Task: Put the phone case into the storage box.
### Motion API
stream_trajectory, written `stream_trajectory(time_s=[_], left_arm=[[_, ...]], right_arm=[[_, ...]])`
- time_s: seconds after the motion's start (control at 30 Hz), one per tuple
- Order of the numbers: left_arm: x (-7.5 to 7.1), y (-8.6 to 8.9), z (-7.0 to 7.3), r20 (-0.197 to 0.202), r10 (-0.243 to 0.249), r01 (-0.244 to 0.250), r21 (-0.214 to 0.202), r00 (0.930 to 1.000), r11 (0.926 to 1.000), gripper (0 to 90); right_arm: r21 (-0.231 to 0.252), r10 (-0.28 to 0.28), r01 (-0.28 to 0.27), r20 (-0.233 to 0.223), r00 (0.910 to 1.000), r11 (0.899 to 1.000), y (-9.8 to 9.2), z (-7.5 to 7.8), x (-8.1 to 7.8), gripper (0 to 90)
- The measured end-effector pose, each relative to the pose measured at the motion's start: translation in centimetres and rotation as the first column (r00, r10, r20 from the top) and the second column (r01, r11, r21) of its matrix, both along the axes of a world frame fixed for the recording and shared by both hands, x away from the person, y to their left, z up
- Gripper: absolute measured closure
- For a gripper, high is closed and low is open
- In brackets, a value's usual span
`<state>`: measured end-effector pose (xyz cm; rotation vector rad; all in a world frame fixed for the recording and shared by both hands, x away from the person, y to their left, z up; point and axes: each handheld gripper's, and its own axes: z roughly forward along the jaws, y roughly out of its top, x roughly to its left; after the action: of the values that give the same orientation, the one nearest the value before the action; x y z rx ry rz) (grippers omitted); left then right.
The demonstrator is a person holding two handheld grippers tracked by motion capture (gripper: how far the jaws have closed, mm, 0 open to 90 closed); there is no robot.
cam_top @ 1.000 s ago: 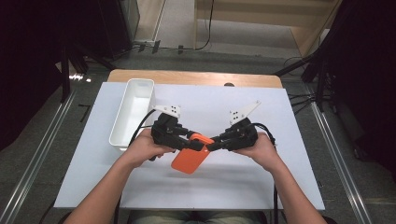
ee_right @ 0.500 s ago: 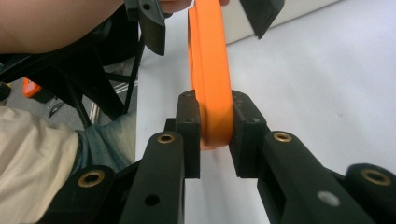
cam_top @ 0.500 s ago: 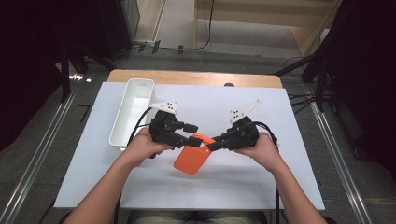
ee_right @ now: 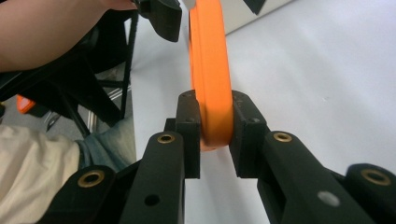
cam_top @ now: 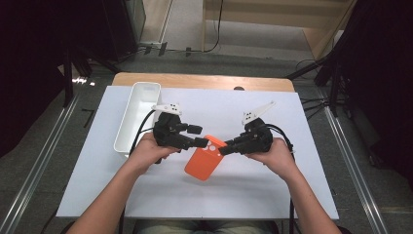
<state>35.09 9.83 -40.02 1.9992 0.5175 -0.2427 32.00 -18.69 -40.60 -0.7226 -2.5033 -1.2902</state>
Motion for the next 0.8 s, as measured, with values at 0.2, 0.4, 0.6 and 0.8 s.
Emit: stream_trajectory(time_s=[0.2, 0.4, 0.6, 0.8], left_arm=[[0.06, 0.26, 0.11, 0.012, 0.036, -0.036, -0.008, 0.9993, 0.9993, 32.0], [-0.11, 0.24, 0.10, 0.033, 0.045, -0.045, 0.009, 0.9985, 0.9990, 31.9], [-0.37, 0.14, 0.17, 0.083, 0.072, -0.075, 0.042, 0.9940, 0.9963, 30.1], [-0.67, -0.07, 0.15, 0.121, 0.079, -0.087, 0.063, 0.9895, 0.9941, 28.3]], right_arm=[[-0.015, -0.054, 0.054, -0.045, 0.9975, 0.998, -0.29, 0.23, 0.12, 74.7], [-0.028, -0.088, 0.087, -0.056, 0.9945, 0.996, -0.37, 0.43, 0.08, 74.7], [-0.044, -0.136, 0.133, -0.079, 0.9875, 0.990, -0.42, 0.47, 0.21, 74.7], [-0.057, -0.183, 0.178, -0.098, 0.9783, 0.982, -0.48, 0.64, 0.25, 74.7]])
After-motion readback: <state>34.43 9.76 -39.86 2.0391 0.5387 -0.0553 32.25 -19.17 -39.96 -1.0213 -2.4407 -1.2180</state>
